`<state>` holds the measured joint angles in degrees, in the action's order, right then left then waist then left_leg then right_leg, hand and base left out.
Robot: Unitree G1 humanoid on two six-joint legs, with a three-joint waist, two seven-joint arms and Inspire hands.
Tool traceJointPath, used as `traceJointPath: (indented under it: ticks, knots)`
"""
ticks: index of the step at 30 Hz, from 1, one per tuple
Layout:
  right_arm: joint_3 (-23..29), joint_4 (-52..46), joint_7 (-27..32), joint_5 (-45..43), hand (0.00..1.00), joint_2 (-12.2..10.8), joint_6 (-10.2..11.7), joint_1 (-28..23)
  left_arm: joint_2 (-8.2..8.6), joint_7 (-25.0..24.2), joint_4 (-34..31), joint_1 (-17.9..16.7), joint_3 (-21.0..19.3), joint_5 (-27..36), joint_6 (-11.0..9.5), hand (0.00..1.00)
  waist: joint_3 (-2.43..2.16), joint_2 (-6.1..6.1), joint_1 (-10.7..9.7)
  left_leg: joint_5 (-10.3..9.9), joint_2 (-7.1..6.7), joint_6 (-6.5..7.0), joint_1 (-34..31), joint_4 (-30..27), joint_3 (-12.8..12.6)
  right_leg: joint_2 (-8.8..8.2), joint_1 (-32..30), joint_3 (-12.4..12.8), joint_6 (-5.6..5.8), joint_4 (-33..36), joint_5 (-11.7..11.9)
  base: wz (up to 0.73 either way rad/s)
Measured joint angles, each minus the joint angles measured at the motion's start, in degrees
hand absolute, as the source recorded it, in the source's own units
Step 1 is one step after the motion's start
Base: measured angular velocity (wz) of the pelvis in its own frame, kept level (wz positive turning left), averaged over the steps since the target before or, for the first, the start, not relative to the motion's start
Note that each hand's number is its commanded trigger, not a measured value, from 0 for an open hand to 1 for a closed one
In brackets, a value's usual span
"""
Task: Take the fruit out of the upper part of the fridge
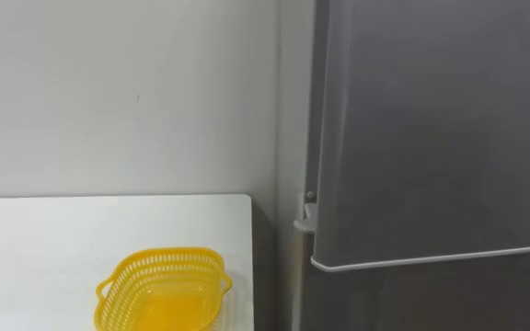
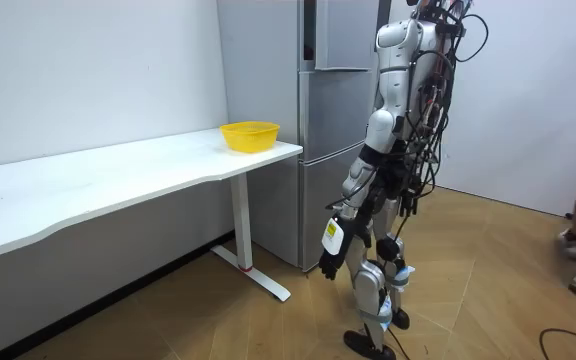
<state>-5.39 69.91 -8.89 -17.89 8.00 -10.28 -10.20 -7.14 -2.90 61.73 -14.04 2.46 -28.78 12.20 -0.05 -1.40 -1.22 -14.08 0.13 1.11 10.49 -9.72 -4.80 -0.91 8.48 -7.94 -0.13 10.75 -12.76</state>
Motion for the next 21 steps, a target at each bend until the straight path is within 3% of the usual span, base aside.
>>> traceJointPath:
  ticks: [21]
  knots:
    - [0.0,0.0,0.6,0.3,0.00,-0.5,-1.0,-0.1,0.03,0.7,0.2,-0.3,0.0,2.4,-0.1,0.00,0.07,-0.25,0.1,0.0,0.07,0.00,0.7,0.0,0.0,0.04,0.5,0.3,0.00,-0.1,0.0,0.00]
